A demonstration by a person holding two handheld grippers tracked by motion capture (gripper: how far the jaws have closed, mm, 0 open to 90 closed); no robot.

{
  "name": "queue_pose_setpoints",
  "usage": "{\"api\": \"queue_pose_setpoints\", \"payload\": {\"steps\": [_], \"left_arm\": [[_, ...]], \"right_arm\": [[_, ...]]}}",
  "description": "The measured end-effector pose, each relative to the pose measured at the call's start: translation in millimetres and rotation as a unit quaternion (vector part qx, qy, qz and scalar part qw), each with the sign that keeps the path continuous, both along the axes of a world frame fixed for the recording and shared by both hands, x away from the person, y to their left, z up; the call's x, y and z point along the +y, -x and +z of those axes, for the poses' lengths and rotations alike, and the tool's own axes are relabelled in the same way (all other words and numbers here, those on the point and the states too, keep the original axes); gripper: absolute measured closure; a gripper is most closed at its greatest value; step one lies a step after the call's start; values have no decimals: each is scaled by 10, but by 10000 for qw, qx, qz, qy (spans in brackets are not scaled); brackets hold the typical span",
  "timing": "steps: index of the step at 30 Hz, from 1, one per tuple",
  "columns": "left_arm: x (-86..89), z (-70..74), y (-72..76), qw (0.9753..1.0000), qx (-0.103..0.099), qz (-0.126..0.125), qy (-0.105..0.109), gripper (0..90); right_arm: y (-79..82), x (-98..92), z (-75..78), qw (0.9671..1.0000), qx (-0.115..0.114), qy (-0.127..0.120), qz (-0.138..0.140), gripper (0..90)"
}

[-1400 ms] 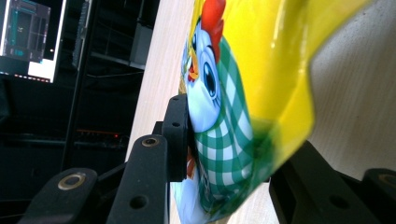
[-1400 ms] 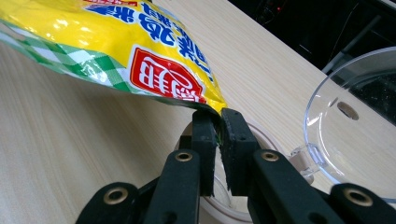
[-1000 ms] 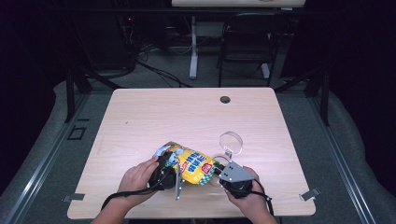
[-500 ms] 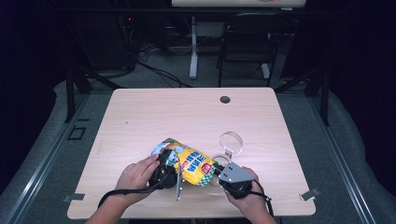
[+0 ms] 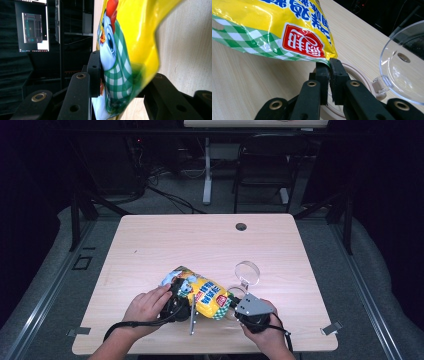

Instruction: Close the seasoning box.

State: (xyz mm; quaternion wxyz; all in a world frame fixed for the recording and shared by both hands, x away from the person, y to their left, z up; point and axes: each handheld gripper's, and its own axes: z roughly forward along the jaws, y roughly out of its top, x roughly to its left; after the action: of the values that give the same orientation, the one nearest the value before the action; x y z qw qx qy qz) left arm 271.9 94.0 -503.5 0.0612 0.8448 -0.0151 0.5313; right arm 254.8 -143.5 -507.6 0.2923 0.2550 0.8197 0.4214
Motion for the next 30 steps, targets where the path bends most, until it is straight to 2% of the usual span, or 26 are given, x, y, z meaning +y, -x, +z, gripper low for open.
{"api": "queue_pose_setpoints", "payload": {"steps": [8,10,17,22,30], "left_arm": [[-35,60,-3,9998,-103,-60,-145,681],[-43,57,-1,9999,-78,-39,-109,682],[-62,78,-6,9998,-100,-72,-181,682],[-82,86,0,9996,-115,-83,-247,683],[-92,95,-6,9994,-146,-115,-291,683]], "right_arm": [[-17,-24,-16,9999,59,-110,-21,869],[-23,-32,-20,9999,65,-138,-35,870],[-32,-51,-33,9996,141,-244,-61,871],[-27,-47,-45,9999,101,-109,-85,873],[-35,-55,-54,9998,127,-163,-74,874]]}}
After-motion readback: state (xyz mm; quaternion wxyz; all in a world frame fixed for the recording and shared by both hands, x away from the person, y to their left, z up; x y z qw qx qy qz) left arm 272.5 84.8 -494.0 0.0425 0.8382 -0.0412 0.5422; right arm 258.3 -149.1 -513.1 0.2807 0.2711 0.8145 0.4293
